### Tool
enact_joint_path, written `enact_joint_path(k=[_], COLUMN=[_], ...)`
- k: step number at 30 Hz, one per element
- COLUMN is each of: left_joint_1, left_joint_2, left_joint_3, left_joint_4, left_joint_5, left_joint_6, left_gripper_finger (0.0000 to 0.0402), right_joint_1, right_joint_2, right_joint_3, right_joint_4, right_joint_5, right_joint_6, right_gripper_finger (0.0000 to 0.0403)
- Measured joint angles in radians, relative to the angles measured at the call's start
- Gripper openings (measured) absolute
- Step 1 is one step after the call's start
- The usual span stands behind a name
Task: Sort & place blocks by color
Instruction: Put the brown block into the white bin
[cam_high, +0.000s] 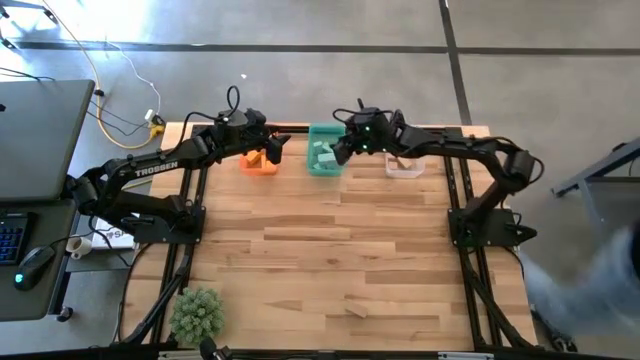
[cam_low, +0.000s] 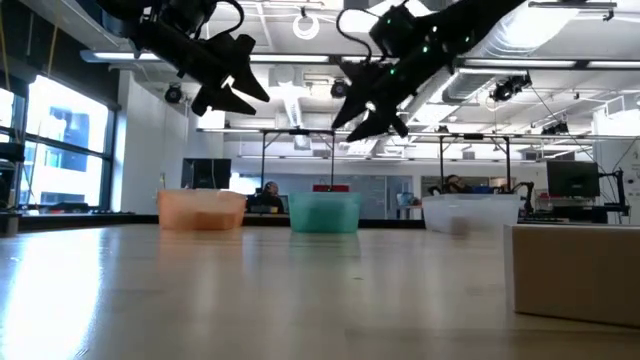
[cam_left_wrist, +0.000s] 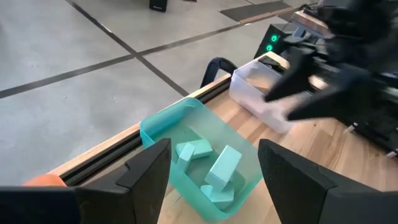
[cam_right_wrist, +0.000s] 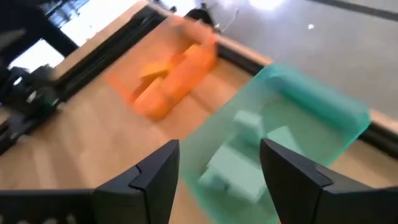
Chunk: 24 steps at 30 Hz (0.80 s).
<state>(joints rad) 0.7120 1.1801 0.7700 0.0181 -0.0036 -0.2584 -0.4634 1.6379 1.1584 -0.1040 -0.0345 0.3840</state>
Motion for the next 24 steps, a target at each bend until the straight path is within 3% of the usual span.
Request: enact_joint_path(k=[11,24], left_joint_1=[0.000,-0.050], left_joint_2=[0.000,0.000], left_joint_3=[0.000,0.000], left_joint_4=[0.000,-0.038], left_joint_5=[0.000,0.003], left_joint_6=[0.000,-0.004], left_gripper_finger=[0.0229,0.0229], right_joint_1=[0.202,0.495], right_joint_2=[-0.135,-0.143], right_joint_3=[0.000,0.000], right_joint_4=[-0.129,-0.156], right_joint_5=[0.014,0.178], right_joint_6=[0.011,0.046], right_gripper_finger=[0.0206,0.0206])
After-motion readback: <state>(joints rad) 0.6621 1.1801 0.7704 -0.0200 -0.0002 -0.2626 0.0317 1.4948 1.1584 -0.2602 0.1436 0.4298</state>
